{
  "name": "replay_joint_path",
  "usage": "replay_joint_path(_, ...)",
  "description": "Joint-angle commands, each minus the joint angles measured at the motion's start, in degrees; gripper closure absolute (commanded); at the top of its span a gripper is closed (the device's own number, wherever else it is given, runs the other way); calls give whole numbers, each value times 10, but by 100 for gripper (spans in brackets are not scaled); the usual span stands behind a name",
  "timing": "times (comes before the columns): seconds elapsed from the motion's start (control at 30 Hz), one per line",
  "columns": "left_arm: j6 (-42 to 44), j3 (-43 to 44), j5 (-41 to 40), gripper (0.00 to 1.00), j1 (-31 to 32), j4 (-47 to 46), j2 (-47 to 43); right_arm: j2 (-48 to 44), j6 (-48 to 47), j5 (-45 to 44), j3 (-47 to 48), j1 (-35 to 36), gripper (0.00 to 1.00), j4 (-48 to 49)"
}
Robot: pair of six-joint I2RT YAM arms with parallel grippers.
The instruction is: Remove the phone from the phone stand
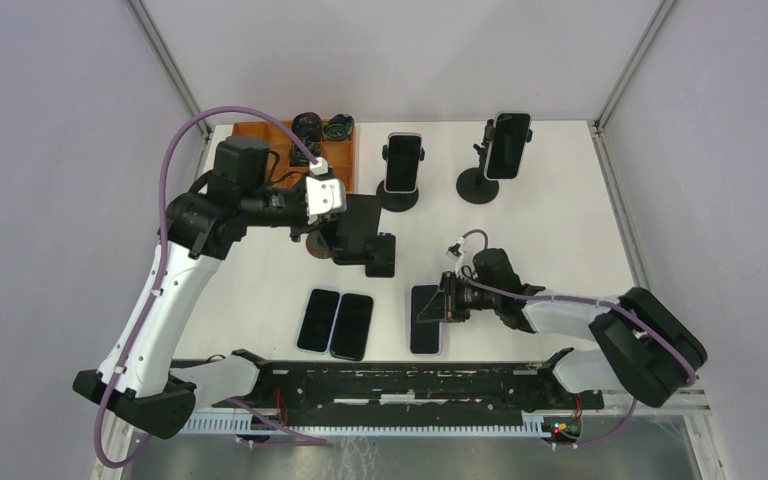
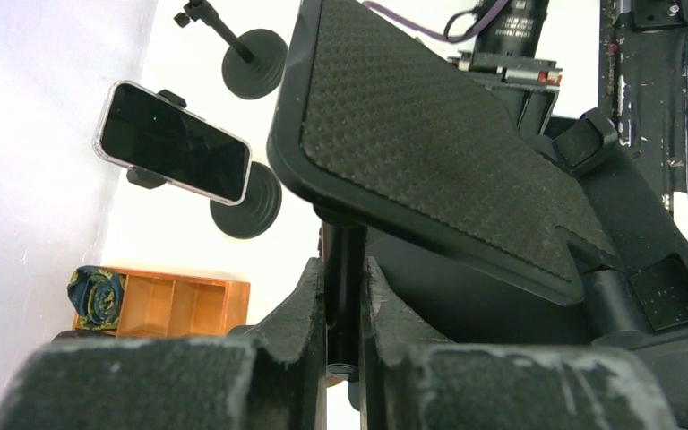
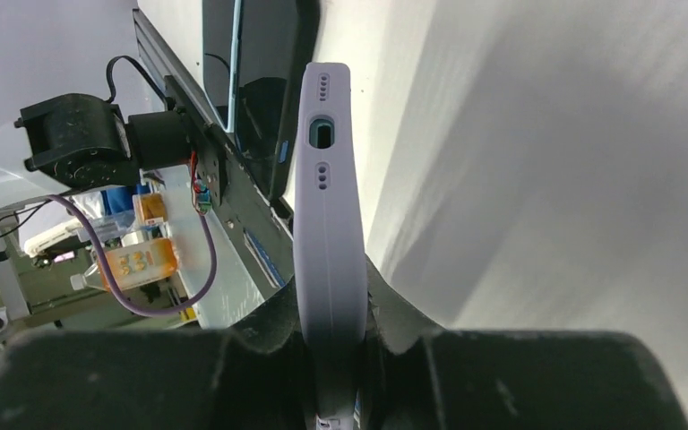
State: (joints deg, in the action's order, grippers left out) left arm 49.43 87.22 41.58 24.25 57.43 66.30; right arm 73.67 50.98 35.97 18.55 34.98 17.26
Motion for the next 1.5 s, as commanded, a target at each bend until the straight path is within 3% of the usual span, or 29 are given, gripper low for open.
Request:
replay_joint_path(0.0, -28, 4, 14, 98, -1, -7, -10, 65, 39, 0, 59, 39, 100, 130)
replay_joint_path(0.1, -37, 1, 17, 98, 0, -10, -7, 120, 46, -10, 85, 66, 99, 138)
replay_joint_path(0.23, -51, 1, 22, 98, -1, -17, -6, 179, 65, -36, 104, 87, 83, 149)
replay_joint_path(0.37, -51, -4, 22, 98, 0, -20, -8, 192, 45, -76, 128, 90, 42, 101)
replay_joint_path(0.47, -50, -8, 22, 98, 0, -20, -12, 168, -31, -156, 161, 89, 14, -39)
replay_joint_path(0.53, -47, -12, 22, 98, 0, -21, -15, 144, -74, -214, 173, 87, 2, -119)
replay_joint_path(0.63, -45, -15, 24, 98, -1, -21, -15, 106, -117, -298, 175, 87, 2, -203)
replay_joint_path(0.73, -45, -16, 25, 98, 0, -21, -14, 77, -139, -319, 160, 87, 2, -232)
replay_joint_path(0.8, -45, -15, 26, 98, 0, -21, -12, 64, -138, -300, 141, 87, 2, -228)
replay_joint_path(1.0, -44, -13, 25, 98, -1, -22, -12, 31, -77, -155, 49, 94, 7, -65)
replay_joint_path(1.23, -45, -15, 31, 98, 0, -21, -6, 109, -61, -98, 78, 112, 15, -13)
replay_joint_path(1.47, -39, -13, 29, 98, 0, -21, 0, 186, -23, -70, 121, 154, 16, 7)
